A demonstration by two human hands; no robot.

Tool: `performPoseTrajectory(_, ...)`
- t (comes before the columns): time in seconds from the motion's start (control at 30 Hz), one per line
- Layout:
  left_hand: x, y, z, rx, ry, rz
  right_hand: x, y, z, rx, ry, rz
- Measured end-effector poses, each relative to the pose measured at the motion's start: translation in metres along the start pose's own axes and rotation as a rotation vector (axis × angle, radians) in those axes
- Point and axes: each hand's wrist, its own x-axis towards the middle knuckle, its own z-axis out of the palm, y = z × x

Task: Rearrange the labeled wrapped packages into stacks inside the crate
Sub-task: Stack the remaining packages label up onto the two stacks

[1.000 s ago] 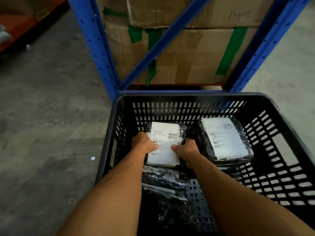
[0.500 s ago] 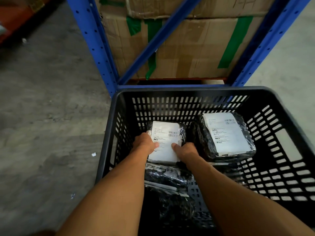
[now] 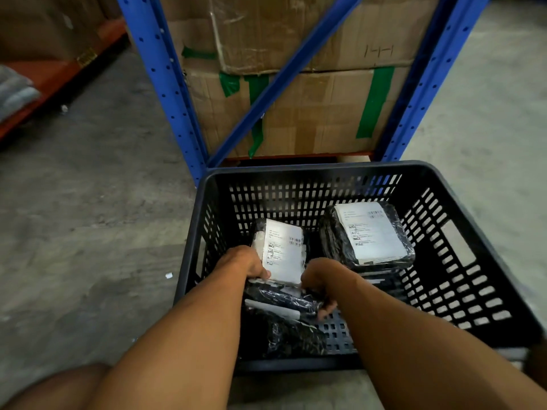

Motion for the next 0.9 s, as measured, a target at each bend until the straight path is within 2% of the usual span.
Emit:
performPoseTrajectory(0.1,-0.009,0.008,-0.011,0.039,-0.027,-0.014,-0.001,0.001,-0.013,-0.053,-0.068,0.064)
performPoseTrajectory(0.2,-0.011,0.014,-0.022,0.007,-0.115,-0.045,-0.007,0.000,-0.026,0.003,-0.159,0.150)
performPoseTrajectory(0.33,-0.016,0.021,-0.035,-0.010,-0.220,-0.080,-0.017,-0.003,-0.038,0.026,-0.199,0.189)
performPoseTrajectory(0.53,-0.025,0.031,-0.069,-0.048,-0.264,-0.086,-0.032,-0.005,-0.060,0.080,-0.197,0.152)
performPoseTrajectory(0.6,-0.030,0.024,-0.077,-0.217,-0.239,-0.083,-0.036,-0.002,-0.068,0.162,-0.158,0.149)
performPoseTrajectory(0.67,-0.035,0.013,-0.082,-0.502,-0.212,-0.015,-0.038,0.004,-0.076,0.298,-0.122,0.135)
performPoseTrajectory(0.73,-0.039,0.000,-0.088,-0.752,-0.291,0.091,-0.039,0.009,-0.082,0.467,-0.090,0.090)
performPoseTrajectory(0.8,-0.044,-0.010,-0.088,-0.821,-0.350,0.151,-0.040,0.012,-0.088,0.655,-0.016,0.033)
performPoseTrajectory(0.83,-0.045,-0.012,-0.086,-0.819,-0.316,0.154,-0.040,0.013,-0.091,0.745,0.023,0.008)
performPoseTrajectory(0.9,-0.043,-0.016,-0.080,-0.834,-0.142,0.138,-0.041,0.012,-0.094,0.890,0.061,-0.025)
